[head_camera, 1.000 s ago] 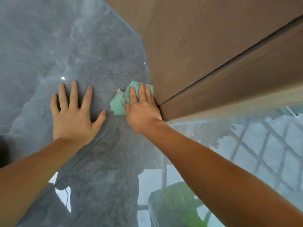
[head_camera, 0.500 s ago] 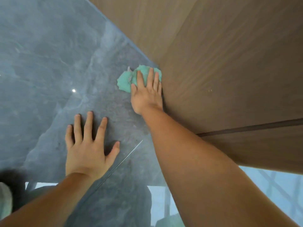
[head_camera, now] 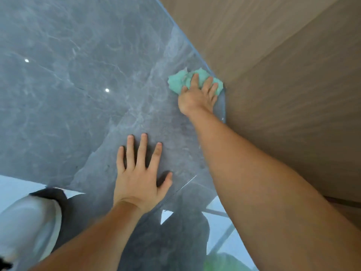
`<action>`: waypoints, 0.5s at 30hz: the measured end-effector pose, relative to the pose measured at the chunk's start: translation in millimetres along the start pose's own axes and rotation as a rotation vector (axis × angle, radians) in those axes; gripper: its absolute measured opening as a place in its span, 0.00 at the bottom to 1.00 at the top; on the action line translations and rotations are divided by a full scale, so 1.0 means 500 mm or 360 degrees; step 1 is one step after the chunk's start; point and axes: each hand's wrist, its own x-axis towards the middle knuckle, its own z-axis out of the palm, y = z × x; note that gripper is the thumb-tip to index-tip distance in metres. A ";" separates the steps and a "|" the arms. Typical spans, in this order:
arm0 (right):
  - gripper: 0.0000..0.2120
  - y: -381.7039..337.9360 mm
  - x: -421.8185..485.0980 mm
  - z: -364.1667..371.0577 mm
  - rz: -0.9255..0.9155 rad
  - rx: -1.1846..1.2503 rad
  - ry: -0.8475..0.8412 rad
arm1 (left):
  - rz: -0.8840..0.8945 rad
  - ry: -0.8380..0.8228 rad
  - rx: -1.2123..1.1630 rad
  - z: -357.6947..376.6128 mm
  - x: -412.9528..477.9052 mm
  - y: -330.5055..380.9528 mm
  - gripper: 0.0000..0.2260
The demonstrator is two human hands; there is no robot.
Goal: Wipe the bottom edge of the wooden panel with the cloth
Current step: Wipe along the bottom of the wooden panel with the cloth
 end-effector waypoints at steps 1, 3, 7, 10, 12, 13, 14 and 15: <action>0.31 -0.045 0.031 0.003 0.0077 -0.0010 0.0033 | 0.0011 0.0012 -0.0004 0.004 0.001 -0.001 0.34; 0.31 -0.139 0.066 0.018 -0.0067 -0.0101 0.0111 | 0.0014 0.0076 -0.0028 0.010 0.004 -0.003 0.33; 0.27 -0.258 0.094 0.026 -0.0801 -0.0288 0.0076 | -0.0053 0.0079 -0.0150 0.002 0.008 -0.003 0.35; 0.27 -0.222 0.125 -0.007 -0.0895 -0.0409 0.0087 | -0.0050 0.0106 -0.0157 0.001 0.003 -0.003 0.36; 0.29 -0.155 0.133 -0.028 -0.0832 -0.0525 0.0194 | -0.0010 0.0161 -0.0107 0.007 0.000 -0.008 0.33; 0.29 -0.120 0.125 -0.036 -0.0808 -0.0584 0.0244 | -0.0004 0.0178 -0.0081 0.010 0.000 -0.010 0.33; 0.30 -0.088 0.110 -0.039 -0.0787 -0.0617 0.0267 | -0.0005 0.0180 -0.0068 0.014 0.000 -0.011 0.34; 0.30 -0.060 0.088 -0.034 -0.0752 -0.0609 0.0258 | -0.0012 0.0180 -0.0064 0.017 0.000 -0.012 0.34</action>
